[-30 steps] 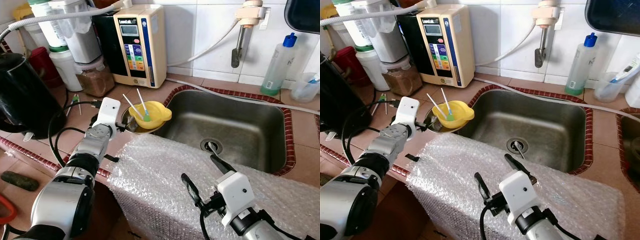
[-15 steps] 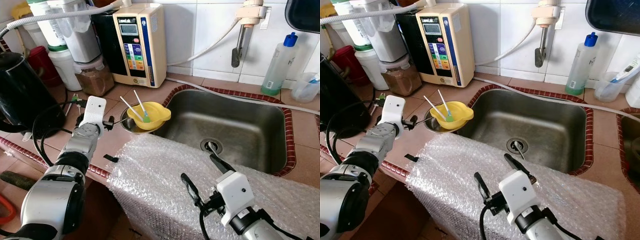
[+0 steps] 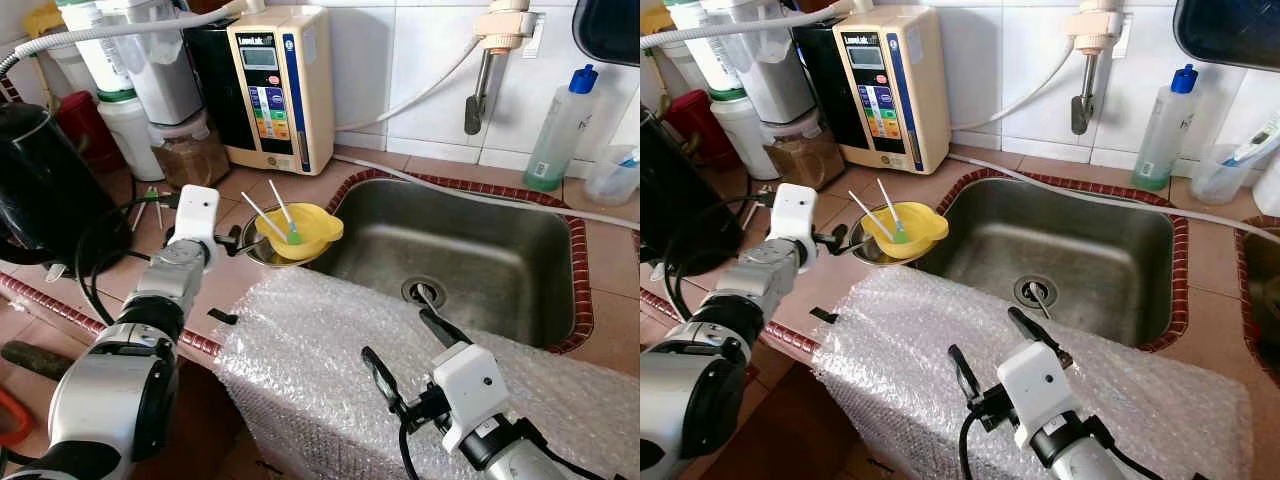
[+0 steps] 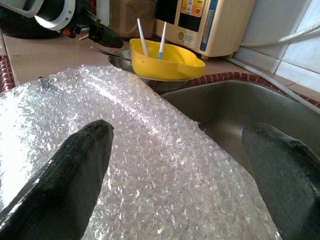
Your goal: Kitchen organization
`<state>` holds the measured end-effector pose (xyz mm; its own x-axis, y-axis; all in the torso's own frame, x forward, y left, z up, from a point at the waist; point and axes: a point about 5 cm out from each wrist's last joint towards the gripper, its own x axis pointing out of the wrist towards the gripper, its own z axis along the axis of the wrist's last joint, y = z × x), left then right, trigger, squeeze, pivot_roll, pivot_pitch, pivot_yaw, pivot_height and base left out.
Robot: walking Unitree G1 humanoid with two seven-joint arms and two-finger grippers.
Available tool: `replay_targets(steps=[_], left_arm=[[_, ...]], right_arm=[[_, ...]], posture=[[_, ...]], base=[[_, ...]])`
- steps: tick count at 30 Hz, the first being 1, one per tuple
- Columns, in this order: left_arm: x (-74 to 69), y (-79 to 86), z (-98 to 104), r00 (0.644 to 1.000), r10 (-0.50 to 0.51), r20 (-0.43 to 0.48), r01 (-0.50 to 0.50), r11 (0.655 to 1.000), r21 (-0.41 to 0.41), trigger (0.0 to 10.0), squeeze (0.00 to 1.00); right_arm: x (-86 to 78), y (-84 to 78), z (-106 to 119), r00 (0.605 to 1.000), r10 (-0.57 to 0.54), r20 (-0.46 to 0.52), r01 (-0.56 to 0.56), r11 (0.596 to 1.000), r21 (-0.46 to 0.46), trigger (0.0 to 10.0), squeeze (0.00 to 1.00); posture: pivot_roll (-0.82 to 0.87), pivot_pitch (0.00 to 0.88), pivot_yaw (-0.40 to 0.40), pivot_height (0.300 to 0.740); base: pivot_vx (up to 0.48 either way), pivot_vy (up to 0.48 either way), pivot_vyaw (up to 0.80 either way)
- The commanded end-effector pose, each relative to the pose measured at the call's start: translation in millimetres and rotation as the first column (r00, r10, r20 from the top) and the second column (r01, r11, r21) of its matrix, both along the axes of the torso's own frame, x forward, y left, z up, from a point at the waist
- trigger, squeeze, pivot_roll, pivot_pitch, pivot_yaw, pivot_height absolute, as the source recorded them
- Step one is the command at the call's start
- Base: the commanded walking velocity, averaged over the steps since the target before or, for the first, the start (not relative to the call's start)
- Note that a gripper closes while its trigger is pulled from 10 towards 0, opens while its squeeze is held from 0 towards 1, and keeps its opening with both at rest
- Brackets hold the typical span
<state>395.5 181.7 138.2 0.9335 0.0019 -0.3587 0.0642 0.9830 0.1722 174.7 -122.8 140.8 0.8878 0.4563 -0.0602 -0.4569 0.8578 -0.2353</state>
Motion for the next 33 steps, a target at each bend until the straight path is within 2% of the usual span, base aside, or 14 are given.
replay_targets(steps=[1, 16, 26, 33], left_arm=[[2.9, 1.6, 7.8, 1.0, -0.007, 0.006, 0.007, 1.0, 0.0, 10.0, 0.0], [-0.4, -18.1, -3.3, 0.991, -0.117, -0.068, 0.117, 0.993, -0.012, 10.0, 0.0], [-3.4, -22.0, -11.9, 0.987, -0.123, -0.103, 0.125, 0.992, 0.013, 10.0, 0.0], [-4.3, -17.9, -13.9, 0.988, -0.102, -0.115, 0.106, 0.994, 0.03, 10.0, 0.0]], right_arm=[[0.6, 2.3, -0.9, 1.0, 0.015, -0.001, -0.015, 1.0, -0.001, 10.0, 0.16], [0.0, 2.8, -1.1, 1.0, 0.016, -0.001, -0.016, 1.0, -0.005, 10.0, 0.16], [-0.3, 3.9, -1.3, 1.0, 0.016, 0.001, -0.016, 1.0, -0.011, 10.0, 0.16], [-0.1, 4.2, -1.4, 1.0, 0.015, 0.003, -0.015, 1.0, -0.013, 10.0, 0.16]], posture=[[-0.07, 0.0, 0.135, 0.74], [-0.08, 0.0, 0.141, 0.74], [-0.08, 0.0, 0.144, 0.74], [-0.08, 0.0, 0.147, 0.74]], base=[[0.0, 0.0, 0.0], [0.0, 0.0, 0.0], [0.0, 0.0, 0.0], [0.0, 0.0, 0.0]])
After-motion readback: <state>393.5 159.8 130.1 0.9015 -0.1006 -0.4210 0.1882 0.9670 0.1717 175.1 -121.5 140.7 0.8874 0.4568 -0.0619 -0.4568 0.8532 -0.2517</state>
